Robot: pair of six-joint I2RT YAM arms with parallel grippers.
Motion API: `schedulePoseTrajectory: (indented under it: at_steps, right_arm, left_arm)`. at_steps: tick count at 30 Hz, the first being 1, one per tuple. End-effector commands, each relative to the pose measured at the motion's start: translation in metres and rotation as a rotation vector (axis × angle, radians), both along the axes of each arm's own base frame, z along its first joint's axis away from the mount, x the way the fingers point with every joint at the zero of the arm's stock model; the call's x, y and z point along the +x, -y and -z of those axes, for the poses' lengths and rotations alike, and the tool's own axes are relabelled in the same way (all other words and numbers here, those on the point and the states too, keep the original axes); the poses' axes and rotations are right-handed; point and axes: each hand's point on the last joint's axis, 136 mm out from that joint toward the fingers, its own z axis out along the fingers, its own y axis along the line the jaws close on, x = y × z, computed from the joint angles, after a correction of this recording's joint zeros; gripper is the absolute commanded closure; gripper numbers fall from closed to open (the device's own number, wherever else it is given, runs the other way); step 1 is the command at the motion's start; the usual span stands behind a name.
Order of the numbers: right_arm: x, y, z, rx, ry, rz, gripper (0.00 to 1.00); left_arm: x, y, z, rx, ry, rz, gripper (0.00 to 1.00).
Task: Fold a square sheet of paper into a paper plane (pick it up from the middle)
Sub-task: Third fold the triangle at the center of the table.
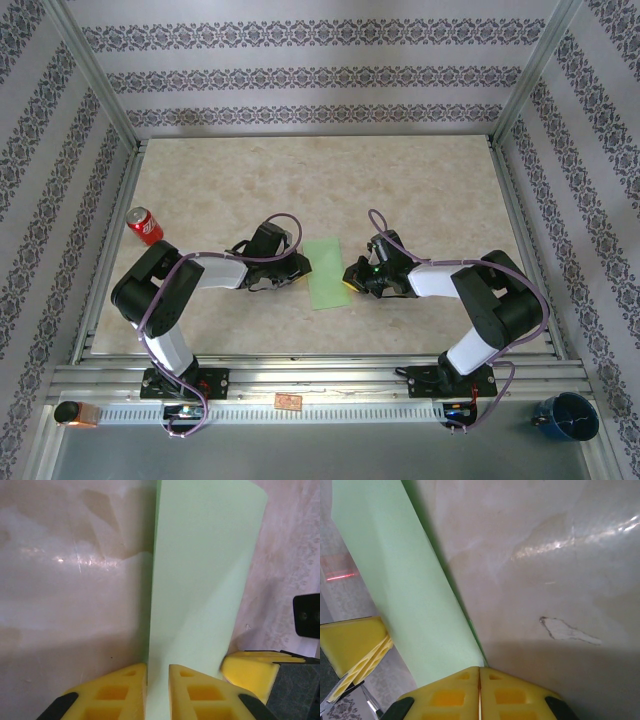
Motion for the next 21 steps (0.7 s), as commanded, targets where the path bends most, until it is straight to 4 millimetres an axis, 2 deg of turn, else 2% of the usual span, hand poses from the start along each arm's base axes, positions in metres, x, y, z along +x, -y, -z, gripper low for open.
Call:
schedulePoseTrajectory:
  at_steps: [1, 12, 16, 21]
  right_arm:
    - [-0.016, 0.015, 0.021, -0.054, -0.086, 0.024, 0.89]
    - [-0.015, 0.013, 0.017, -0.042, -0.070, 0.012, 0.87]
    - [-0.009, 0.005, 0.001, -0.007, -0.004, -0.028, 0.82]
    - [-0.001, 0.001, -0.031, 0.014, 0.127, -0.069, 0.78]
  left_arm:
    - [0.010, 0.000, -0.017, -0.057, 0.046, -0.021, 0.84]
    - [0.009, -0.002, -0.019, -0.058, 0.047, -0.028, 0.90]
    - [0.007, -0.003, -0.019, -0.057, 0.045, -0.028, 0.95]
    - [0.006, -0.006, -0.022, -0.058, 0.043, -0.033, 0.98]
